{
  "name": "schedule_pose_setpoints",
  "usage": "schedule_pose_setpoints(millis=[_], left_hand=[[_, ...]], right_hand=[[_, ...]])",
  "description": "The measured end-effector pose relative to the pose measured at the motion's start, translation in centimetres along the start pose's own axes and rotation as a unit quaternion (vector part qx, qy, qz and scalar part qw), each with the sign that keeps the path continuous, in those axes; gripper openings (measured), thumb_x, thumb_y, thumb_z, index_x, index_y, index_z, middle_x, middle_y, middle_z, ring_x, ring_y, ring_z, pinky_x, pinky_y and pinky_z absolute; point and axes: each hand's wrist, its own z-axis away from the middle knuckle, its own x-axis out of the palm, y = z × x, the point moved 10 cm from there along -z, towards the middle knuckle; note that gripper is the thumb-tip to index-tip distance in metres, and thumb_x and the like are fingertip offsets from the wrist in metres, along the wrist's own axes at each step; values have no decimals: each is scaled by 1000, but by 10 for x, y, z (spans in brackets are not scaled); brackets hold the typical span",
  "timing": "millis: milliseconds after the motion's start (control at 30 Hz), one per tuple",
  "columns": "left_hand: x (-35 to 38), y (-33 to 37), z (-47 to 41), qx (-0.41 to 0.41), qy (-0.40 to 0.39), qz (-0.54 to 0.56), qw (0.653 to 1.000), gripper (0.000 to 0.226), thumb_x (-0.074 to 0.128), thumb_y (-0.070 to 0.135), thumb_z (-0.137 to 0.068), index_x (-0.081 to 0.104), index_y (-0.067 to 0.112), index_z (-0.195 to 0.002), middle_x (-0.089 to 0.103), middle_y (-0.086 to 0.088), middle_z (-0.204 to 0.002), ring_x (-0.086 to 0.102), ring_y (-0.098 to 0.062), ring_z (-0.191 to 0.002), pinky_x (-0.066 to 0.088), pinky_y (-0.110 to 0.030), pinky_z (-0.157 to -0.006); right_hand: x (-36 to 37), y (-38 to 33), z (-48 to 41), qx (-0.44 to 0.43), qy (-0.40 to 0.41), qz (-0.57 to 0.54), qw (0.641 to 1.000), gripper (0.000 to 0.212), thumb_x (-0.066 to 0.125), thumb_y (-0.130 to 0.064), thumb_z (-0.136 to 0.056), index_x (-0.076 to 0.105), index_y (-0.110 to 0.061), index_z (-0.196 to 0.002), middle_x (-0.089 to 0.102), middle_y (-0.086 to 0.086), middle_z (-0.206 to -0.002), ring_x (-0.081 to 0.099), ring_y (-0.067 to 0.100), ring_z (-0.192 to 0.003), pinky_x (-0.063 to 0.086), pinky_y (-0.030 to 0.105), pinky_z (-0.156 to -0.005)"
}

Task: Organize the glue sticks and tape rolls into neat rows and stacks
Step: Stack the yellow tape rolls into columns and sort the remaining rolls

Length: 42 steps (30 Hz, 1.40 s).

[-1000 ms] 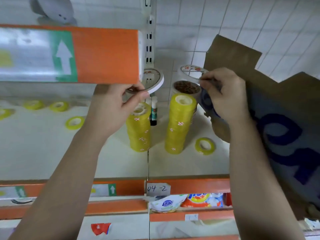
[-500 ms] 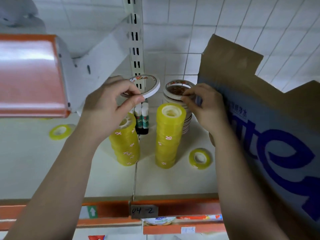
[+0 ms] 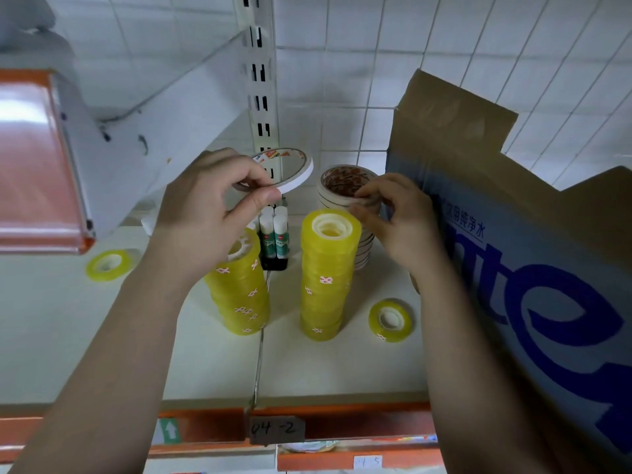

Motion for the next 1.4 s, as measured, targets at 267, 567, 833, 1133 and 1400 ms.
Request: schedule_pose_setpoints(millis=[267, 567, 833, 1133, 1400], left_hand=[[2, -1, 0, -2, -6, -1, 1000, 4, 72, 21, -88, 69, 18, -88, 62, 7, -87, 57, -10, -87, 46, -34, -84], [9, 5, -8, 33, -22, -4, 999, 12, 69, 24, -86, 70, 12, -88, 62, 4, -86, 57, -8, -83, 45, -23, -79], [33, 20, -40, 94, -71, 6, 993, 12, 72, 21, -87, 71, 9, -88, 61, 5, -85, 57, -6, -82, 49, -23, -79], [84, 35, -70, 127, -191, -18, 973, 16, 76, 31, -83, 73, 15, -86, 66, 6, -83, 61, -10, -83, 46, -20, -77], [123, 27, -73, 95, -272, 3, 958, 12, 78, 32, -81, 69, 25, -77, 64, 12, -76, 57, 1, -71, 38, -4, -62]], right_hand=[[-1, 0, 1, -1, 0, 7, 1000, 19, 74, -26, -83, 70, -11, -94, 59, 3, -99, 52, 4, -91, 36, 7, -82], [-3, -7, 7, -31, 21, 11, 999, 23, 71, -23, -85, 69, -6, -99, 62, 7, -104, 58, 15, -99, 43, 18, -88], [-24, -19, 31, -18, 82, 48, 995, 27, 69, -4, -85, 66, -6, -112, 60, 7, -117, 59, 18, -102, 54, 32, -85], [-14, -18, 78, 15, 37, 62, 997, 21, 61, -11, -88, 66, -8, -108, 64, 1, -107, 59, 11, -97, 46, 21, -81], [-4, -7, 95, 24, 14, 71, 997, 20, 58, -12, -88, 68, -7, -105, 66, 1, -102, 58, 8, -97, 44, 17, -85]])
